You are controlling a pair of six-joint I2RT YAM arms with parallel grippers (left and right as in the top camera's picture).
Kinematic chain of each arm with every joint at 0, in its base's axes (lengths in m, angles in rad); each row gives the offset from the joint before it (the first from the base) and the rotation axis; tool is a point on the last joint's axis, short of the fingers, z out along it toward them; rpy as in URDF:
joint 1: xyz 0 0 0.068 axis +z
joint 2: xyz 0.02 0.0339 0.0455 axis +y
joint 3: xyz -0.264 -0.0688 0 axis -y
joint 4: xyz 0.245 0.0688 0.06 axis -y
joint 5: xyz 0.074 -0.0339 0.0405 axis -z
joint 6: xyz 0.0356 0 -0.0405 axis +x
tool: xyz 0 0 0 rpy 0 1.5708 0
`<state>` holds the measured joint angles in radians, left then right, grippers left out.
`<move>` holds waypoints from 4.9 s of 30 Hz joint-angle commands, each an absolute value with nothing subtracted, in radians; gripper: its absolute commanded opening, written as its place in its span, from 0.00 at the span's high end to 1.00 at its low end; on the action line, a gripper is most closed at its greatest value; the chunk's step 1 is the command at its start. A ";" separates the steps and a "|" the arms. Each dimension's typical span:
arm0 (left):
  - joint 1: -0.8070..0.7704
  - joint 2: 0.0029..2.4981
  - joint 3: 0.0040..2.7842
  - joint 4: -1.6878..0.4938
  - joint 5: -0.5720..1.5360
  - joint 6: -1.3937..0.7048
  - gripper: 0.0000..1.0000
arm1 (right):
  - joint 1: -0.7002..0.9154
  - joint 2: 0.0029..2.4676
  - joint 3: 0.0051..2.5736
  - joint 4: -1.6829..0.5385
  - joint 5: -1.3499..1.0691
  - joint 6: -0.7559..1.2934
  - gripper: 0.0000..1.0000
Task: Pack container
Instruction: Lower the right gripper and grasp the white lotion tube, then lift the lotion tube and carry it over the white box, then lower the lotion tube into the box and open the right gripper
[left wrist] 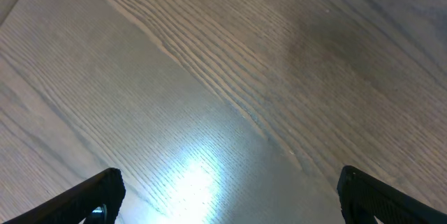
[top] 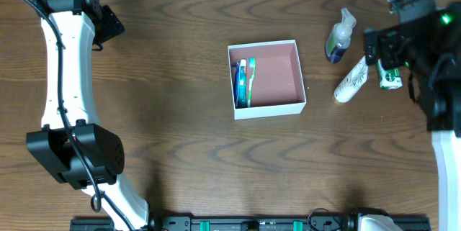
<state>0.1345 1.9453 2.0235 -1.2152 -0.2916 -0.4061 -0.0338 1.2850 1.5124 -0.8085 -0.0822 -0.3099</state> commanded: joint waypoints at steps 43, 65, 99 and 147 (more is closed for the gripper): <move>0.136 1.953 2.017 -1.218 -0.304 -0.397 0.02 | -0.019 1.651 1.542 -1.059 0.019 0.363 0.39; 0.136 1.953 2.017 -1.218 -0.304 -0.397 0.02 | -0.019 1.655 1.542 -1.137 0.018 0.441 0.55; 0.136 1.953 2.017 -1.218 -0.304 -0.397 0.02 | 0.047 1.653 2.118 -1.113 -0.300 0.377 0.99; 0.136 1.953 2.017 -1.218 -0.304 -0.397 0.02 | 0.313 1.726 2.009 -1.296 -0.126 0.323 0.99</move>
<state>0.1349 1.9453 2.0235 -1.2152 -0.2920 -0.4061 0.3008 1.7241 2.0117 -1.2919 -0.1921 0.3546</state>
